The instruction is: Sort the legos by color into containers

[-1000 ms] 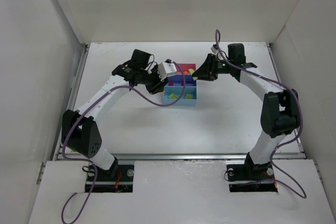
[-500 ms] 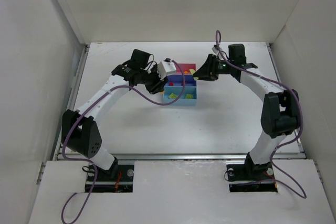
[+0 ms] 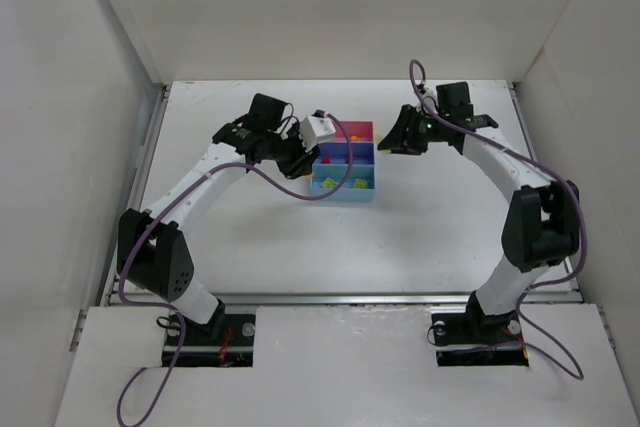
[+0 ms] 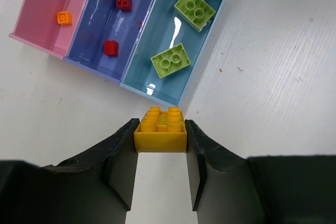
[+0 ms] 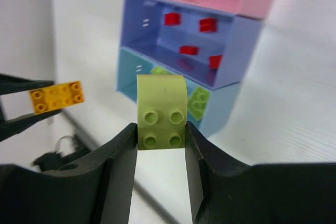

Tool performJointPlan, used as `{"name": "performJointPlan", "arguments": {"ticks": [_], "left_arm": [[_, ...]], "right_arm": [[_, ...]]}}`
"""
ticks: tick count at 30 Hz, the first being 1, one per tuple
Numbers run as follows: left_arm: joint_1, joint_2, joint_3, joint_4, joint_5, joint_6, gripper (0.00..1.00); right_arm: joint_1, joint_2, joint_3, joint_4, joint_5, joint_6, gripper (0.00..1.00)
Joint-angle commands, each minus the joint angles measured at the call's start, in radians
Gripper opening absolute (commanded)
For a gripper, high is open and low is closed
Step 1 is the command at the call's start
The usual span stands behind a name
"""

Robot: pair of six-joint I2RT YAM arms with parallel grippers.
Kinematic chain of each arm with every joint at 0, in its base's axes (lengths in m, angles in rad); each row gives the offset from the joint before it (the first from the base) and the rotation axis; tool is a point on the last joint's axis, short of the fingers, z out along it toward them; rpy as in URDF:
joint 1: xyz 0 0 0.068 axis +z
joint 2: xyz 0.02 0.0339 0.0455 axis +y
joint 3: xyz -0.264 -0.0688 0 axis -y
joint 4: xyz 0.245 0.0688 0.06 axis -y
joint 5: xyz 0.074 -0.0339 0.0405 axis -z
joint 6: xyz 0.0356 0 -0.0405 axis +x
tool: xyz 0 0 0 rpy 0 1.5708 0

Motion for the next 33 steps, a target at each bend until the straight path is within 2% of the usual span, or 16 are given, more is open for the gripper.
{"name": "performJointPlan", "arguments": {"ticks": [1,9,15,19,33], "left_arm": [[0.005,-0.033,0.034,0.021,0.003,-0.014,0.00],[0.005,-0.015,0.034,0.071,-0.006,-0.042,0.00],[0.014,-0.006,0.043,0.127,-0.035,-0.104,0.00],[0.023,0.003,0.043,0.148,-0.048,-0.126,0.00],[0.033,0.003,0.025,0.179,-0.057,-0.144,0.00]], "right_arm": [[0.048,-0.132,0.079,-0.116,0.310,-0.119,0.00],[0.077,-0.192,0.042,-0.126,0.395,-0.129,0.00],[0.212,-0.123,0.088,-0.181,0.536,-0.159,0.00],[0.233,-0.037,0.143,-0.207,0.524,-0.147,0.00],[0.330,0.078,0.180,-0.227,0.490,-0.147,0.00]]}}
